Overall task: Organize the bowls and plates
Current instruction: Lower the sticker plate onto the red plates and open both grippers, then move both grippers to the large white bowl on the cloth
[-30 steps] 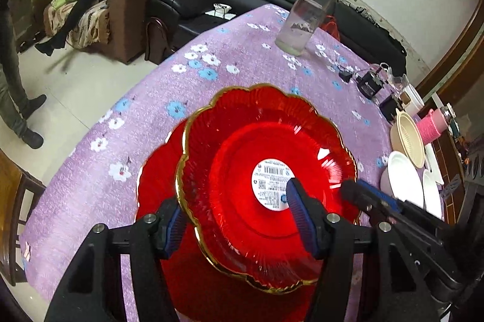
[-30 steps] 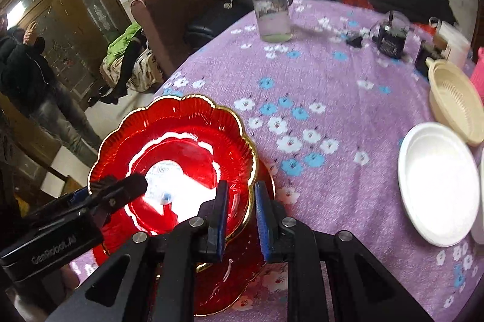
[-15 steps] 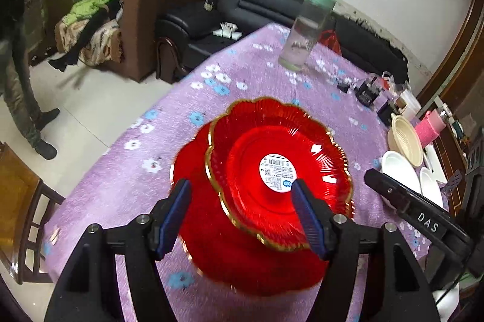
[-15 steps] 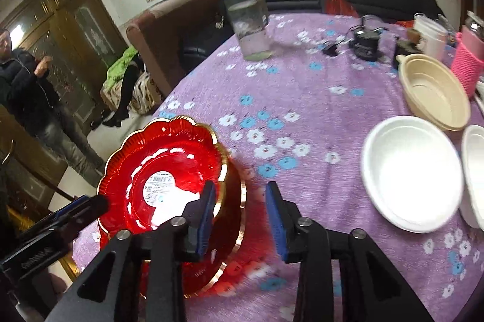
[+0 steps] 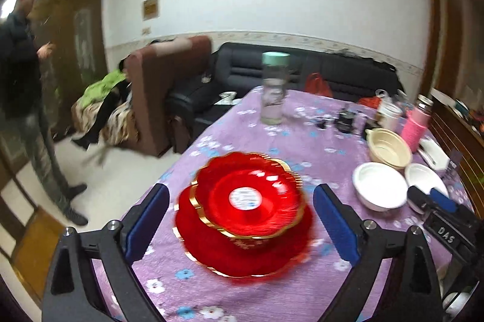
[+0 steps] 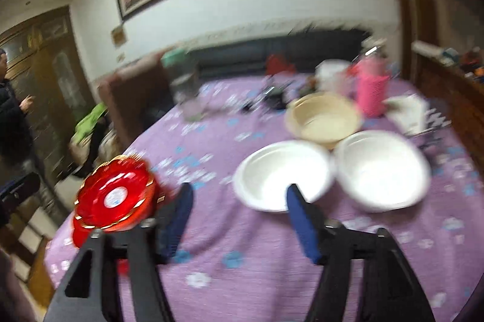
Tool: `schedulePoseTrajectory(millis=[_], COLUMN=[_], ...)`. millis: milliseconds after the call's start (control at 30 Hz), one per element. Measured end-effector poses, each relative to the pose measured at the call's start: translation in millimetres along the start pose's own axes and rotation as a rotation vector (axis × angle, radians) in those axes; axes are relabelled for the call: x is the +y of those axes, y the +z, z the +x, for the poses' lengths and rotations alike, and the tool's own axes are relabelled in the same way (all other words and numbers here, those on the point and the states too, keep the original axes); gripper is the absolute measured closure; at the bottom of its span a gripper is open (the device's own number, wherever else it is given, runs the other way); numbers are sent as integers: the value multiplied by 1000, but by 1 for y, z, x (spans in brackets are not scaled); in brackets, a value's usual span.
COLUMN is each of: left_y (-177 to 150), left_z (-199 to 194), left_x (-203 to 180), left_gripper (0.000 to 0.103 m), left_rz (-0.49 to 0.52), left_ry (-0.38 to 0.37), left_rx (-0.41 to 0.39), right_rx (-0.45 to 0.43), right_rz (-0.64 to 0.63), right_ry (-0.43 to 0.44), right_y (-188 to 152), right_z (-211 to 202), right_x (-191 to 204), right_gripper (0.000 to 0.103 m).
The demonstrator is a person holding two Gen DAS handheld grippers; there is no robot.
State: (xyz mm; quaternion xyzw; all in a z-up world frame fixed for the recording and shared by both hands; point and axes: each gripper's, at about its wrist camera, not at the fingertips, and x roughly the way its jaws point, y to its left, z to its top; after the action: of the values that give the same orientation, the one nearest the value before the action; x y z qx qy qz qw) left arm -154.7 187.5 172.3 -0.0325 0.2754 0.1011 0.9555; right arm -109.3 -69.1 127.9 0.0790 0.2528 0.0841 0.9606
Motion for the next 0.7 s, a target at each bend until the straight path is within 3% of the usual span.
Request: schedulePoseTrajectory(millis=[200, 400, 700], left_y=[7, 3, -6], left_z=[-4, -7, 30], left_x=[-47, -85, -126], left_gripper=[7, 7, 7], left_rz=[92, 151, 223], left_ry=[-51, -116, -142], left_rx=[-24, -46, 25], right_rx=[-94, -58, -29], right_rz=[3, 185, 239], right_ry=[-197, -151, -239], right_y=[12, 19, 15], right_z=[-37, -40, -21], right_x=[-54, -117, -163], right_gripper=[18, 17, 16])
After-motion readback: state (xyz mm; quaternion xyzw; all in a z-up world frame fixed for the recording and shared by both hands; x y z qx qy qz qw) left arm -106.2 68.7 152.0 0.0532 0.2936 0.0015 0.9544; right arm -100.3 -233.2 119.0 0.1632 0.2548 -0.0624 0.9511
